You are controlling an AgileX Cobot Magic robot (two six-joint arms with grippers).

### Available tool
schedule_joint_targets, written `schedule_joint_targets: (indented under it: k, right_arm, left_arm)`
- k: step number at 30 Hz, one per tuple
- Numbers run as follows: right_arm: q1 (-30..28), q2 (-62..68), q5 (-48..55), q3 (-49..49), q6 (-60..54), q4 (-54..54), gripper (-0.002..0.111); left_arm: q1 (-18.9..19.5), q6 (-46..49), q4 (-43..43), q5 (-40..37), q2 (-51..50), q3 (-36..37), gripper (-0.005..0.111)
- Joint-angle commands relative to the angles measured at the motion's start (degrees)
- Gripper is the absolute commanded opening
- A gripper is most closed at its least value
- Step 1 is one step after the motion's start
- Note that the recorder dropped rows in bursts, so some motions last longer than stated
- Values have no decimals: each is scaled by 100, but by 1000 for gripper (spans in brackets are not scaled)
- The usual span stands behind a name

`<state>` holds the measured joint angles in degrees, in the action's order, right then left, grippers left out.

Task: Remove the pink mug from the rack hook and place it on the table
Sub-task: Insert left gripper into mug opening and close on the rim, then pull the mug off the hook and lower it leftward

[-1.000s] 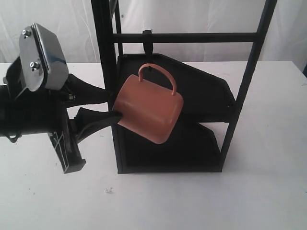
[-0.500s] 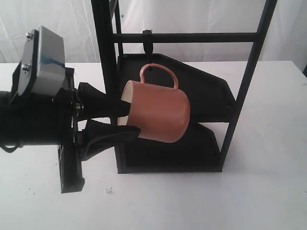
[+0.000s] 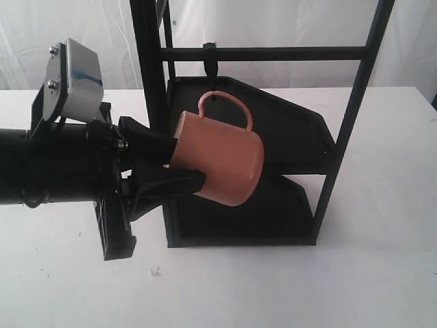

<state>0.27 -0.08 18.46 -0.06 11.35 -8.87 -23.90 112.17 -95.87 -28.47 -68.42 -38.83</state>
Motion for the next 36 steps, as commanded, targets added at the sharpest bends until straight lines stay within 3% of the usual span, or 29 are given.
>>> schedule_joint_targets:
  k: [1, 13, 36]
  right_arm:
    - [-30, 8, -51, 6, 8, 20, 0]
    - [-30, 8, -51, 6, 8, 20, 0]
    - [-30, 8, -51, 6, 8, 20, 0]
  left_arm:
    - [-19, 585, -135, 16, 25, -30, 47]
    - [-19, 625, -135, 16, 25, -30, 7]
    - [-19, 594, -135, -320, 472, -58, 6]
